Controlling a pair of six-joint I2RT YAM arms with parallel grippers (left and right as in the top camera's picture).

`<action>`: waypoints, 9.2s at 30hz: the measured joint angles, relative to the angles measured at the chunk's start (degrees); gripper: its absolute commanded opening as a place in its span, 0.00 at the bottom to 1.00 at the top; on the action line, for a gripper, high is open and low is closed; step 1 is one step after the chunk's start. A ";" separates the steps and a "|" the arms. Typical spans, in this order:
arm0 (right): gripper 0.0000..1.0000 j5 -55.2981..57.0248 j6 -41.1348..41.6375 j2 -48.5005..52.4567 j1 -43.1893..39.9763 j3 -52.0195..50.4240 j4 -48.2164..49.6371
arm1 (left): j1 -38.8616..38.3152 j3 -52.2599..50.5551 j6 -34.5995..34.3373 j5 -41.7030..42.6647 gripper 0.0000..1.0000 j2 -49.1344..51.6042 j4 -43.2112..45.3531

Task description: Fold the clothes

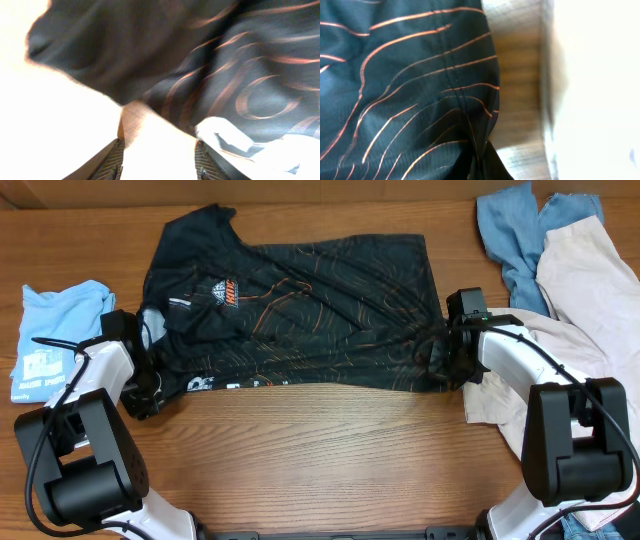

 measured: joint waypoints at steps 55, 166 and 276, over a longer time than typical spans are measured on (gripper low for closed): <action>0.04 5.42 6.21 -0.24 0.02 -0.09 -7.58 | 0.00 -0.57 0.09 -4.15 0.04 -0.15 9.90; 0.57 -7.04 -9.16 -16.11 0.00 12.50 -12.90 | -5.09 67.14 14.60 16.35 0.04 41.83 -8.07; 0.04 -3.63 -13.88 13.42 -6.32 52.11 -42.82 | -3.87 65.07 13.29 8.70 0.04 22.21 -48.76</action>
